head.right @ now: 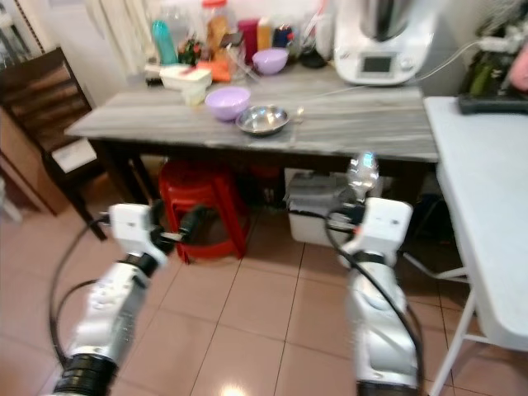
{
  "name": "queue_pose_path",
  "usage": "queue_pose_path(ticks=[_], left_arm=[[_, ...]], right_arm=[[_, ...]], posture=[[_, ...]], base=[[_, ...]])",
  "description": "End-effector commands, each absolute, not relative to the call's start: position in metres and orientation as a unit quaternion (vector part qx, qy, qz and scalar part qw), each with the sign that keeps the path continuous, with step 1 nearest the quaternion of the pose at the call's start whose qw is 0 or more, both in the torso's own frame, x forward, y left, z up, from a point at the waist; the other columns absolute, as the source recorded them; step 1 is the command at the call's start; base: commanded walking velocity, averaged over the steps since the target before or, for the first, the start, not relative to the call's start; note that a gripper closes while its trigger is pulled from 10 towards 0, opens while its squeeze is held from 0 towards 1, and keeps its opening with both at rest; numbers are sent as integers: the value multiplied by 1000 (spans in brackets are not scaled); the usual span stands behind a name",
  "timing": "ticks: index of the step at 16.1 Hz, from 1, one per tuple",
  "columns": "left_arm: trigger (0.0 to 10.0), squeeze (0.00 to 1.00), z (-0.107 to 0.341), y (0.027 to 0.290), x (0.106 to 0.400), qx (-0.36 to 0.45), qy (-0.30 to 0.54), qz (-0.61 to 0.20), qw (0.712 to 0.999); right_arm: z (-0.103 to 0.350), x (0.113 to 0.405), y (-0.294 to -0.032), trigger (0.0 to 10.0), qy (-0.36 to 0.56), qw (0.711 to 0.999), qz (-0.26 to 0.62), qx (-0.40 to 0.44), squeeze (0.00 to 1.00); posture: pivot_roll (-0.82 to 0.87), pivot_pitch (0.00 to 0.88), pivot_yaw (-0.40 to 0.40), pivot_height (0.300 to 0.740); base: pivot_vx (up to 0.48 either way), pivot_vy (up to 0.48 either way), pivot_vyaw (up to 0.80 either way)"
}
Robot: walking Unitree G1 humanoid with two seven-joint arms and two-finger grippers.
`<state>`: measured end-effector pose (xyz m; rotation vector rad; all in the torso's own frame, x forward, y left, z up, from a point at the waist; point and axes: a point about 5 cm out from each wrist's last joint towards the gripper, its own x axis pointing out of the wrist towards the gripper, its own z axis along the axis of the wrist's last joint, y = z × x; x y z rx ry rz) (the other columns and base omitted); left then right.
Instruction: Setting the table
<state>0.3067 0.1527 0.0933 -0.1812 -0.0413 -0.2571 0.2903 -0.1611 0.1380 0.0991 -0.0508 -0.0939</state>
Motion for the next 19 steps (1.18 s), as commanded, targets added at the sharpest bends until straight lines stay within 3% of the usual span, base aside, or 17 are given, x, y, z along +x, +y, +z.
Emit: queue_pose_path(ticks=[1, 8, 17, 19], left_arm=[[10000, 0, 99, 147, 310, -91, -29, -138, 986], [10000, 0, 96, 144, 309, -93, -23, -145, 985], [10000, 0, 95, 139, 307, -96, -24, -153, 983], [10000, 0, 96, 139, 307, -95, -25, -154, 983]], right_arm=[[142, 290, -168, 10000, -36, 997, -58, 45, 0], [142, 290, -169, 10000, -34, 996, -61, 52, 0], [143, 291, -167, 10000, -37, 997, -50, 39, 0], [143, 292, -167, 10000, -38, 997, -50, 40, 0]], posture=[[-141, 0, 106, 740], [-142, 0, 103, 740], [-140, 0, 97, 740], [-139, 0, 99, 740]], base=[[334, 0, 0], [339, 0, -486], [347, 0, 0], [360, 0, 597]])
